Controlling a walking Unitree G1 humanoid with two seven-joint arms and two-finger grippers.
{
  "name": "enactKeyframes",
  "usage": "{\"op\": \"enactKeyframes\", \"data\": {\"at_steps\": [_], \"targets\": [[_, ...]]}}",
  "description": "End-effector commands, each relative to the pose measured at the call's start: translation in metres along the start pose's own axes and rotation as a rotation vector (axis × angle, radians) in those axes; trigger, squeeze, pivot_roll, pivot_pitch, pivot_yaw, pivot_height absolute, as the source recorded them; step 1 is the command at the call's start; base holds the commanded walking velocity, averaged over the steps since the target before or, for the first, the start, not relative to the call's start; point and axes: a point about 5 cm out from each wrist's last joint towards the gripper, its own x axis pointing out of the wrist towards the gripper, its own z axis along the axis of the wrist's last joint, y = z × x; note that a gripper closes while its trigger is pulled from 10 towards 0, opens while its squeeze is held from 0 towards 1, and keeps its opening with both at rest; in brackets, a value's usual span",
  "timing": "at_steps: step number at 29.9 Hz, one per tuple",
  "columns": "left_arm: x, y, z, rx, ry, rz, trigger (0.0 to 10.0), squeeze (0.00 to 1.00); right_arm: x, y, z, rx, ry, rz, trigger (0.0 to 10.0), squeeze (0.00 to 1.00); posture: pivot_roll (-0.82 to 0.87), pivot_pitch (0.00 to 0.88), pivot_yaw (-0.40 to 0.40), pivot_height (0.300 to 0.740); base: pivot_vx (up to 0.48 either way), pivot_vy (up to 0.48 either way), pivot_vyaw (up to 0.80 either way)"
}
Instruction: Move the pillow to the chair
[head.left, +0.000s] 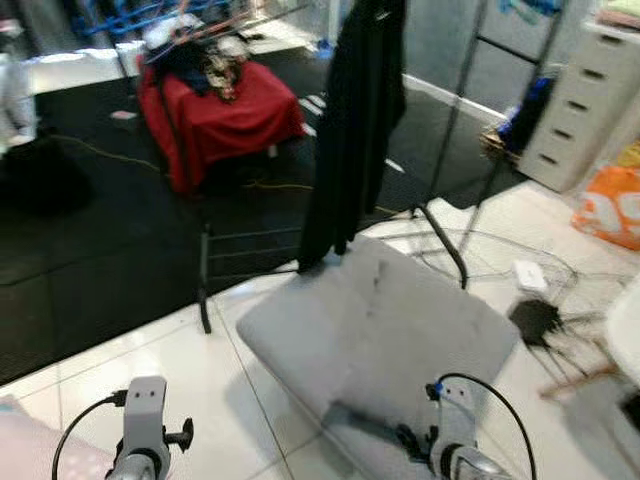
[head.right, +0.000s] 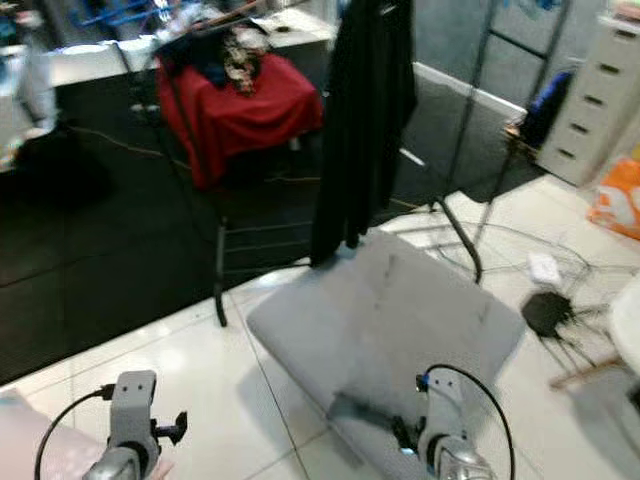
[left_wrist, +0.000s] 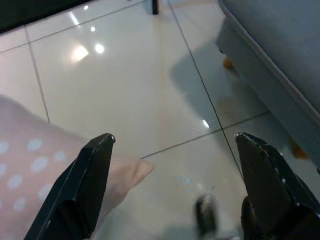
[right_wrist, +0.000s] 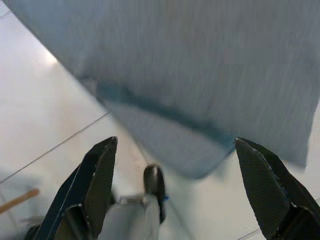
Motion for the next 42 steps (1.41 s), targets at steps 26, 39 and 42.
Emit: {"op": "enactKeyframes", "data": {"at_steps": [26,39,42], "targets": [[-0.0022,-0.0011,-0.0087,0.008,0.037,-0.005,10.0,0.0,-0.0003,0.0068,-0.0055,0.063,-0.01,0.076,10.0,0.0,-0.15,0.058,-0.003,0.715,0.0,-0.48,0.14],[-0.0021,0.0003,-0.009,-0.005,0.041,0.009,10.0,0.0,-0.0004,0.0101,-0.0063,0.046,0.011,0.142,10.0,0.0,-0.15,0.06,-0.005,0.715,0.0,-0.25,0.76],[-0.0021,0.0004,-0.0089,-0.007,0.04,0.011,10.0,0.0,-0.0006,0.0106,-0.0069,0.043,0.02,0.158,10.0,0.0,-0.15,0.061,-0.007,0.715,0.0,0.0,0.78]]}}
